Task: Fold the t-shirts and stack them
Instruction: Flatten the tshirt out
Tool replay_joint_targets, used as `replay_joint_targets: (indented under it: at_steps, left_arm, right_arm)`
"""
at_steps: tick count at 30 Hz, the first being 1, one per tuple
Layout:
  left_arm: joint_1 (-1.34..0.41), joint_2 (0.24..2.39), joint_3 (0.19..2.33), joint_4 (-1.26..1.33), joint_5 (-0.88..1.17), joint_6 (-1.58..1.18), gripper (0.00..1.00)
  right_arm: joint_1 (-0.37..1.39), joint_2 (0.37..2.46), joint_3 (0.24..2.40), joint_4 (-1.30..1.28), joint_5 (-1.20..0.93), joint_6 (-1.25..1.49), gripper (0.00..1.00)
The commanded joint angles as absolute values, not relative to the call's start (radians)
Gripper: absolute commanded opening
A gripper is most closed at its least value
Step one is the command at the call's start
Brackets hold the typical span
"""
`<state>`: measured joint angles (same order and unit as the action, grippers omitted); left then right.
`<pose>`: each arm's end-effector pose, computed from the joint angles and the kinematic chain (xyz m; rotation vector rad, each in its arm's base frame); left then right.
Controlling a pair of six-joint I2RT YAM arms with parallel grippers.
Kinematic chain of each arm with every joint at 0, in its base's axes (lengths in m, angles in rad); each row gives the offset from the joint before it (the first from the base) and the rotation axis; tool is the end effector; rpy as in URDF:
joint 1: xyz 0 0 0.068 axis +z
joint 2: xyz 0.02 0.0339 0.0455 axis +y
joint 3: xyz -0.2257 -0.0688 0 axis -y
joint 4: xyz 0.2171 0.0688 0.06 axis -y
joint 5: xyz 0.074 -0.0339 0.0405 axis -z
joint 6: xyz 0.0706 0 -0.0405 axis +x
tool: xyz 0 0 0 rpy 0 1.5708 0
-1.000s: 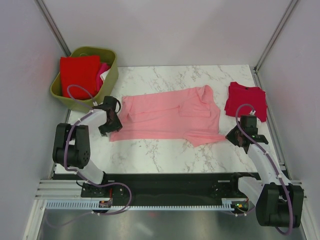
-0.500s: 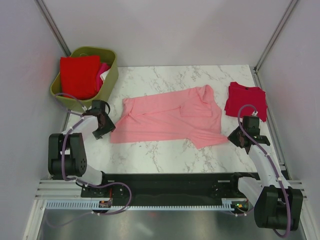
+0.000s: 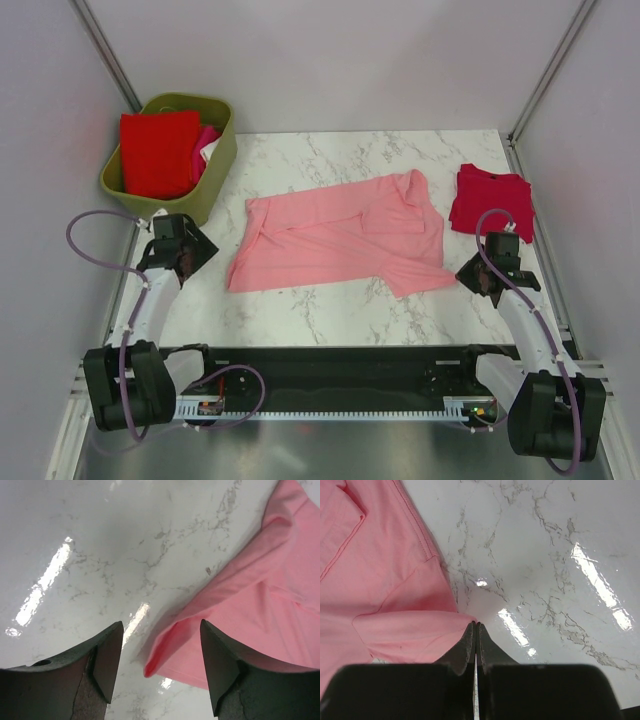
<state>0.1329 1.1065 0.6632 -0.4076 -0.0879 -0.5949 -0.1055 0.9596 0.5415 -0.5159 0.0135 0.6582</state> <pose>0.2330 0.0374 0.1679 -0.8986 2.2470 -0.1049 0.1980 -0.0219 0.1488 0.9433 2.3340 0.2100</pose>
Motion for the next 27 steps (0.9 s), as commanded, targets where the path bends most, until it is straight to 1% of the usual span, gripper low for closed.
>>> replay_joint_targets:
  at_steps: [1,4,6,7,8,10,16,20,27]
  left_arm:
    - [0.106,1.060,0.647,-0.390,0.021,-0.620,0.70]
    - [0.091,1.020,0.627,-0.417,0.023,-0.618,0.69]
    - [0.043,0.979,0.606,-0.417,0.018,-0.617,0.71]
    - [-0.019,0.974,0.601,-0.422,0.005,-0.617,0.72]
    - [-0.044,0.980,0.603,-0.428,-0.042,-0.618,0.74]
    - [-0.096,1.006,0.610,-0.445,-0.066,-0.620,0.74]
    - [-0.140,1.089,0.621,-0.505,-0.118,-0.640,0.73]
    - [-0.158,1.077,0.603,-0.532,-0.167,-0.676,0.72]
    - [-0.190,1.051,0.589,-0.535,-0.187,-0.687,0.67]
  right_arm:
    - [-0.110,0.959,0.581,-0.508,0.009,0.655,0.00]
    - [-0.112,0.959,0.580,-0.500,0.005,0.660,0.00]
    - [-0.112,0.960,0.580,-0.494,0.002,0.663,0.00]
    - [-0.110,0.963,0.581,-0.491,0.002,0.666,0.00]
    - [-0.112,0.966,0.581,-0.491,0.002,0.666,0.00]
    - [-0.110,0.972,0.587,-0.485,-0.024,0.667,0.00]
    - [-0.110,0.986,0.598,-0.482,-0.034,0.658,0.00]
    - [-0.112,0.996,0.595,-0.472,-0.043,0.655,0.00]
    - [-0.110,1.020,0.580,-0.445,-0.074,0.653,0.00]
